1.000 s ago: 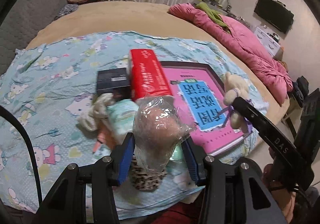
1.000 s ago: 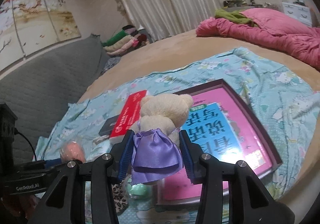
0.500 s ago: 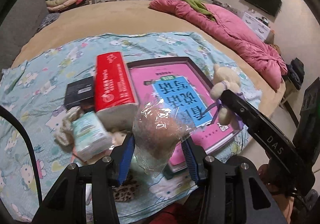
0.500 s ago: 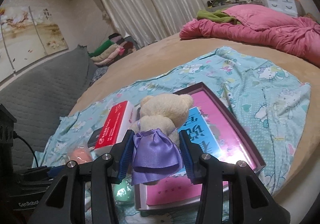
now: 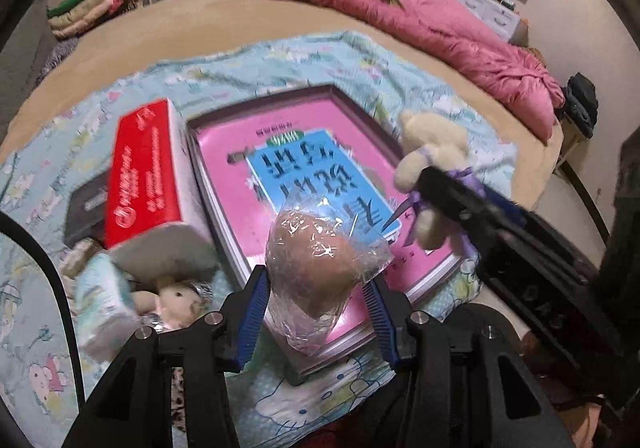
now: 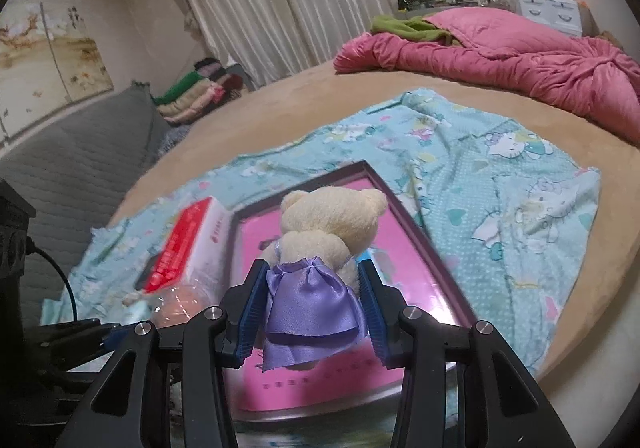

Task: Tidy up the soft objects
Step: 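Carry the teddy bear with the right tool while the left tool carries the bag onto the pink book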

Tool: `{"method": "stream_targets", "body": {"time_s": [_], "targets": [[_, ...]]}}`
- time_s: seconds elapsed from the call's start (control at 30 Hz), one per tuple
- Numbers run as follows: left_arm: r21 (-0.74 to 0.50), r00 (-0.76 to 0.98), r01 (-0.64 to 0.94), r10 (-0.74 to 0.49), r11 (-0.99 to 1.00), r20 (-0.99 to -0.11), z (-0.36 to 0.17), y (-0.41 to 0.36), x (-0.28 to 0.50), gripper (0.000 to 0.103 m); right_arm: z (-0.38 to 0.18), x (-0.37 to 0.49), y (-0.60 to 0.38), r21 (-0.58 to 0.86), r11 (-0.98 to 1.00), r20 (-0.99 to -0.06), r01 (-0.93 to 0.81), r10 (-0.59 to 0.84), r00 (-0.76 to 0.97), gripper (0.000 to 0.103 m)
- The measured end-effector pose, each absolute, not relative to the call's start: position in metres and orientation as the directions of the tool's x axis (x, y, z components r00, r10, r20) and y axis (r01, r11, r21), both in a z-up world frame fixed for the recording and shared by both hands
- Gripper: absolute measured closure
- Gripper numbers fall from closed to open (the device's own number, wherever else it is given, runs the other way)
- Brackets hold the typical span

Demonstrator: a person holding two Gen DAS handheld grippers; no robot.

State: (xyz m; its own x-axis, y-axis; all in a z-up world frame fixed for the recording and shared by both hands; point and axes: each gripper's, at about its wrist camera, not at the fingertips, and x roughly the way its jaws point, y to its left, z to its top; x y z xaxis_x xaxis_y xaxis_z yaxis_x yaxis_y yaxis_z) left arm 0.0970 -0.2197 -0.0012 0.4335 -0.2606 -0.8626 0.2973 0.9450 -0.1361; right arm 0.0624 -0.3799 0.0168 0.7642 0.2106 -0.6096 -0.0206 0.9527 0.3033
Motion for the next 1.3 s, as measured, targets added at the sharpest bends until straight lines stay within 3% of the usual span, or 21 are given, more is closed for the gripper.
{"method": "stream_targets", "body": {"time_s": [0.7,1.3], "targets": [[-0.154,0.327,0.343,-0.271,0.927,-0.905,-0.06,-0.245,0.109,0.055,-0.031,0.083,-0.403,0.28,0.958,-0.745,0.066,0.173,0.644,0.056],[-0.156,0.331,0.329,-0.269,0.931,-0.905,-0.066,-0.245,0.115,0.054,-0.048,0.09,-0.409,0.272,0.954,-0.795,0.125,0.149,0.588,0.054]]}}
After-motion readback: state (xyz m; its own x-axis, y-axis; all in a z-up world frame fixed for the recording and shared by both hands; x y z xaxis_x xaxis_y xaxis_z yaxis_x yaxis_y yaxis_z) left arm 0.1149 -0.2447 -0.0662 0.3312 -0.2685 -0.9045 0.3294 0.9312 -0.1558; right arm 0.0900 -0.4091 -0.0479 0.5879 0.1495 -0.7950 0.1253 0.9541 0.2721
